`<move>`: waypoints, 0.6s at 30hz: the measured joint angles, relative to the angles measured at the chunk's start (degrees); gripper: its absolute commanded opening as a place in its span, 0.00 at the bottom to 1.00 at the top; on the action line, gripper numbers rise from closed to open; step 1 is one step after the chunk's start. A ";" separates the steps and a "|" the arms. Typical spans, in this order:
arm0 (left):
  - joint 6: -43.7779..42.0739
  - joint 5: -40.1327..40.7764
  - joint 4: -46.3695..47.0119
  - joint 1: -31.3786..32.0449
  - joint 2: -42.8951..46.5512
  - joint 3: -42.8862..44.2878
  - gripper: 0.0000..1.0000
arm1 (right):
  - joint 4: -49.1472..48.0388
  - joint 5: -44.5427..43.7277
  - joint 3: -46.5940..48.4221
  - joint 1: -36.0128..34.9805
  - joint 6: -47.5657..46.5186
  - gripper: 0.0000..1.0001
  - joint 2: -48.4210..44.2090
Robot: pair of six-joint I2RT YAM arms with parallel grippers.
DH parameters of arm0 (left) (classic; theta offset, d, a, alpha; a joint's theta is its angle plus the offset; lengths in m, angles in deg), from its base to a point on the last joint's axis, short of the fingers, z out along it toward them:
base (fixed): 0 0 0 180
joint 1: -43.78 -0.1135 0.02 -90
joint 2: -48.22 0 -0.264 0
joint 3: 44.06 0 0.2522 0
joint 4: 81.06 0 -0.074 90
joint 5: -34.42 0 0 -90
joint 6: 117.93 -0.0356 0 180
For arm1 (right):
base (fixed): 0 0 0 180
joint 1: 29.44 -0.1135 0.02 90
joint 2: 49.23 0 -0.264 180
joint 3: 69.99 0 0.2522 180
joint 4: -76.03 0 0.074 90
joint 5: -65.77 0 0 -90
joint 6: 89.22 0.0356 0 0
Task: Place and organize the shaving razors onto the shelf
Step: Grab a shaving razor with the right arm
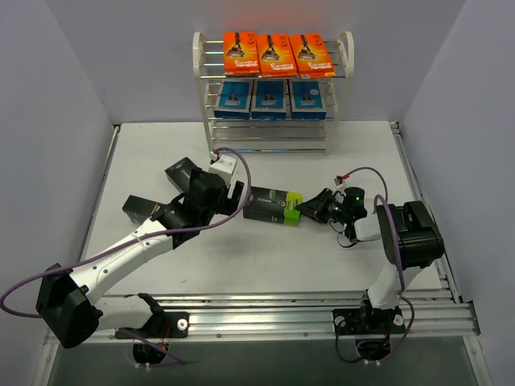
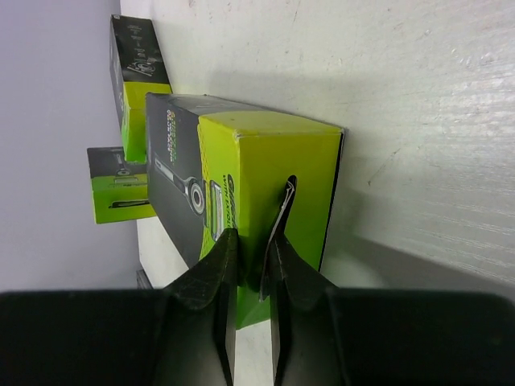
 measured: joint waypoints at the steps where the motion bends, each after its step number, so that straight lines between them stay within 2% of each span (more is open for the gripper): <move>1: 0.00 0.00 -0.04 -0.02 0.00 0.04 0.94 | 0.02 0.00 0.04 0.00 0.15 0.00 -0.02; 8: 0.00 -0.02 -0.17 -0.02 0.00 0.28 0.94 | 2.32 0.07 0.35 -0.09 1.01 0.00 -1.18; 18: 0.04 -0.04 -0.22 0.00 -0.98 0.31 0.94 | 10.38 -0.17 2.01 -0.42 2.36 0.00 -7.65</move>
